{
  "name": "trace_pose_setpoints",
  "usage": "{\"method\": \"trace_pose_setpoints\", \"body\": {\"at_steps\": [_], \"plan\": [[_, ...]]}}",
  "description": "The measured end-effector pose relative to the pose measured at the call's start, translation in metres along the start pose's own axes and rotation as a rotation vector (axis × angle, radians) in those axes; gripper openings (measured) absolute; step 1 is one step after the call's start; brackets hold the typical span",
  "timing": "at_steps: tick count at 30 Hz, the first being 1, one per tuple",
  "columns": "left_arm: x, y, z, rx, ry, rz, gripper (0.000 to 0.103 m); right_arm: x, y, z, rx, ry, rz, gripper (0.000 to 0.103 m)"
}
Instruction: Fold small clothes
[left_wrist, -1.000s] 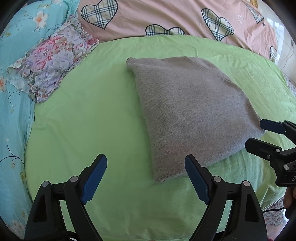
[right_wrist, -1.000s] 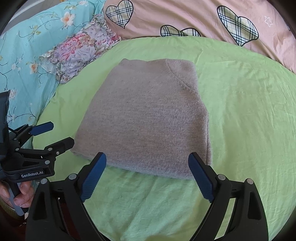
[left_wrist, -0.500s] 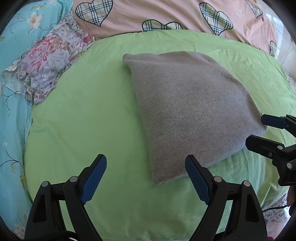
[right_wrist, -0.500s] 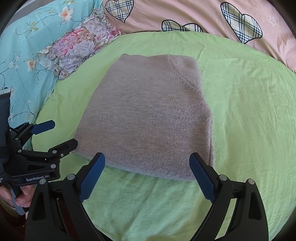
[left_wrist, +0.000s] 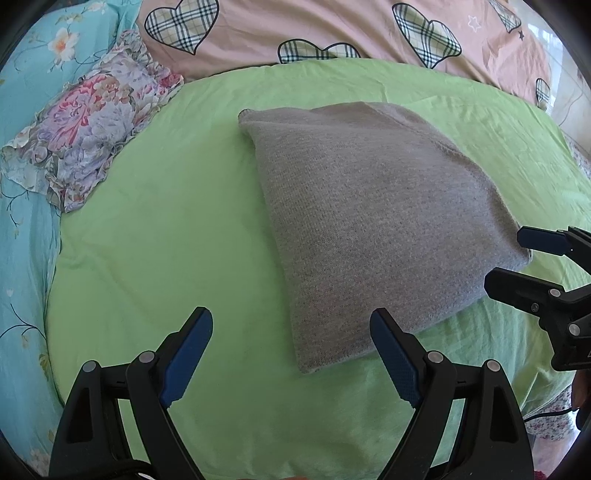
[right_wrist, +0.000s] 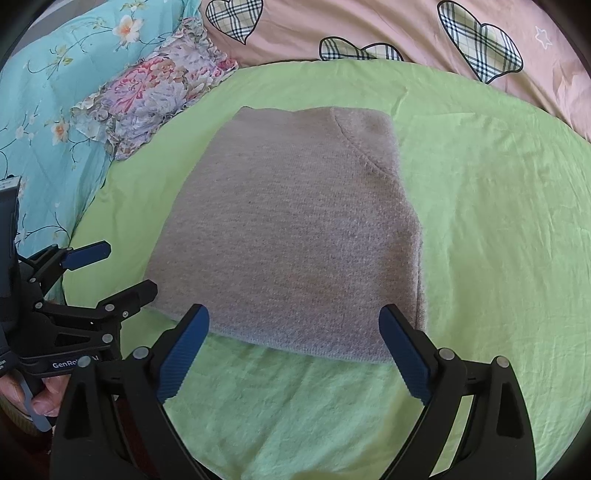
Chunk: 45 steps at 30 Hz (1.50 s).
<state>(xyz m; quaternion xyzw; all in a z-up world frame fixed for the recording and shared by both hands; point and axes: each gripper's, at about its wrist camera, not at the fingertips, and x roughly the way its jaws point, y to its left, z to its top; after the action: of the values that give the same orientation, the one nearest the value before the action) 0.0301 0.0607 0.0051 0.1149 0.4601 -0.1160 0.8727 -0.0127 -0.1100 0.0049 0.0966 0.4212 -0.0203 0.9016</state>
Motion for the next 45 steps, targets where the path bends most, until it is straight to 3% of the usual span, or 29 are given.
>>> {"method": "trace_pose_setpoints", "body": {"at_steps": [45], "plan": [[-0.0064, -0.0068, 0.0052, 0.016, -0.012, -0.008, 0.089, -0.0083, 0.0061, 0.0065, 0.004, -0.012, 0.007, 0.095]]}}
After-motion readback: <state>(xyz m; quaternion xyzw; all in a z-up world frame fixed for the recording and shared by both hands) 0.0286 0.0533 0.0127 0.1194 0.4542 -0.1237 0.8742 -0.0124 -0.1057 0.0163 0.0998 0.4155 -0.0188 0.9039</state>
